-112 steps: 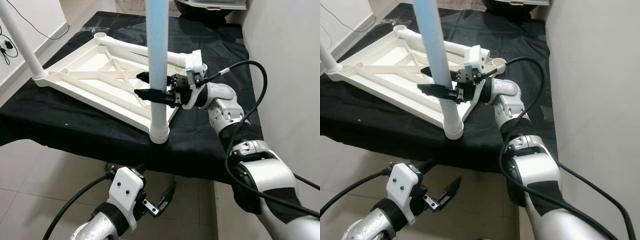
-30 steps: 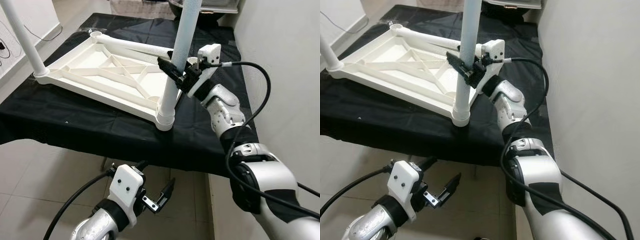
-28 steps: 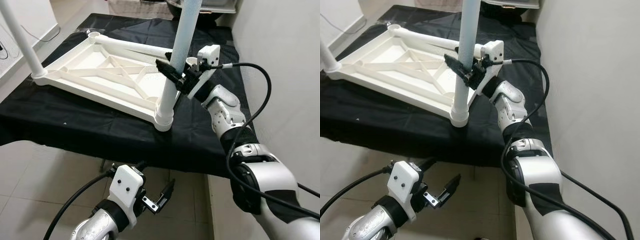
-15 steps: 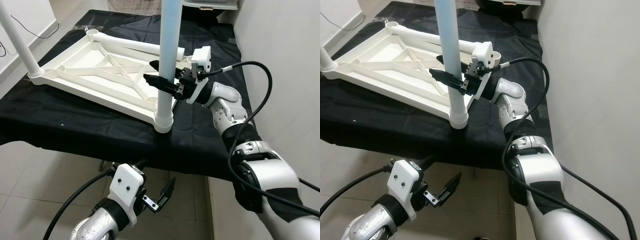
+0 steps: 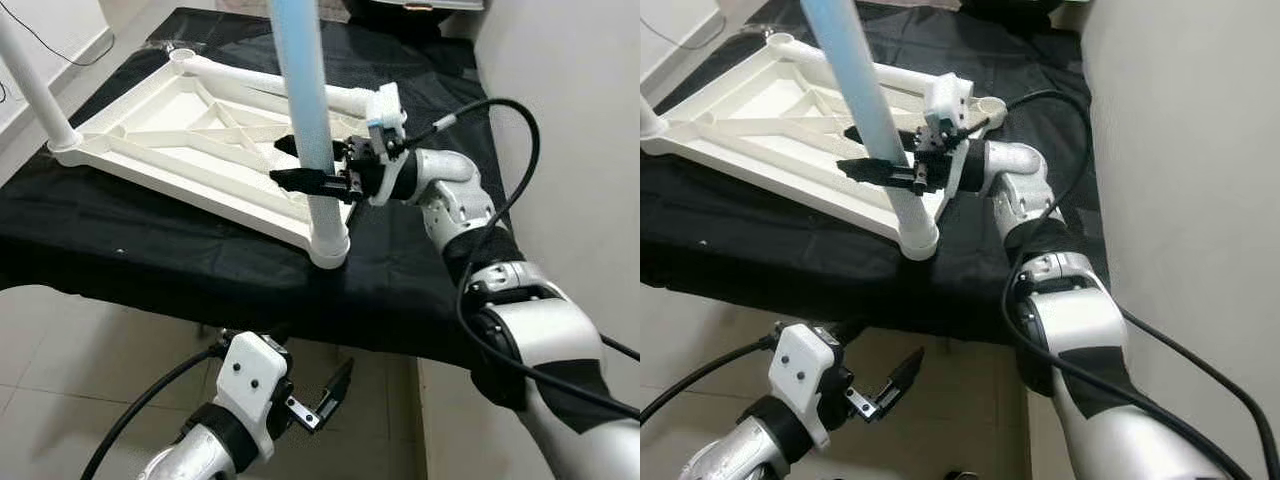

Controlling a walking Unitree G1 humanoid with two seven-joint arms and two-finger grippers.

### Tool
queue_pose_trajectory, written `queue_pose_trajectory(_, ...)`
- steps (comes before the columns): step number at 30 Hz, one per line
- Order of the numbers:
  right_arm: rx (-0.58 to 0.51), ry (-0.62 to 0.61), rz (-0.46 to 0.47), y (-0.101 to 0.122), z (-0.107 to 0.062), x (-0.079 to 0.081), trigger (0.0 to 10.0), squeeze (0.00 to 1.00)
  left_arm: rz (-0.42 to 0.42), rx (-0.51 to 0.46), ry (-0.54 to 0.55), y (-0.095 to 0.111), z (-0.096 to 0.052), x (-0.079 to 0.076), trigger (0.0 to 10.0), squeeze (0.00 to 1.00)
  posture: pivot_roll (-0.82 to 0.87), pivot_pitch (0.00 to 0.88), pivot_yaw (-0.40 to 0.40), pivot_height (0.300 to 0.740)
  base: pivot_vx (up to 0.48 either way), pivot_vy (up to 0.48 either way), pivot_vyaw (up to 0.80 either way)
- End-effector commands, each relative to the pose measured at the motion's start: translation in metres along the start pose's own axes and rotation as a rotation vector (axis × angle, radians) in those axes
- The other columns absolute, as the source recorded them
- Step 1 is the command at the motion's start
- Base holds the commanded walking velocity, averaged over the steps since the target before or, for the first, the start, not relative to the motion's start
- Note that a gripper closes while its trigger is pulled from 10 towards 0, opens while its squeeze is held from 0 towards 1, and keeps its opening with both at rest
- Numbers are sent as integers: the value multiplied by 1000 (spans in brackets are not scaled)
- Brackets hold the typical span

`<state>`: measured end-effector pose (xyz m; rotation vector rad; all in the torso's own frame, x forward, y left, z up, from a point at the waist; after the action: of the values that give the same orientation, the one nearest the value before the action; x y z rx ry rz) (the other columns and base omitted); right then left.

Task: Building children table

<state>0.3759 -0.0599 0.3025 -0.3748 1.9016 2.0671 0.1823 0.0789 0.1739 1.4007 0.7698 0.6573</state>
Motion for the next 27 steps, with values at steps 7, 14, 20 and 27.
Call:
queue_pose_trajectory(7,41,-49,400,-52,7,17,0,0,-13,30,-1,0,-8,-7,10000,0,207,322,-95,740,0,0,0)
queue_pose_trajectory(14,-73,-168,440,-39,2,3,0,0,-16,36,-1,-1,-7,-8,10000,0,206,312,-91,740,0,0,0)
queue_pose_trajectory(20,-139,-186,460,-35,-6,0,0,0,-12,45,-2,-2,-8,-7,10000,0,203,302,-90,740,0,0,0)
queue_pose_trajectory(27,-142,-127,451,-36,-9,5,0,0,6,57,-12,-3,-8,-8,10000,0,206,304,-93,740,0,0,0)
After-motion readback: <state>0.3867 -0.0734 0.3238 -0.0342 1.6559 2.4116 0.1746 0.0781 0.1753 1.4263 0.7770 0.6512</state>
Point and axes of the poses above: a point about 5 cm out from each wrist's last joint towards the gripper, its own z axis pointing out of the wrist towards the gripper, its own y axis along the axis of the wrist's last joint, x = y × z, the point moved 1 cm from there along z, pointing out of the wrist towards the gripper, and after that the axes turned 5 degrees about -z, right-handed, at the moved point
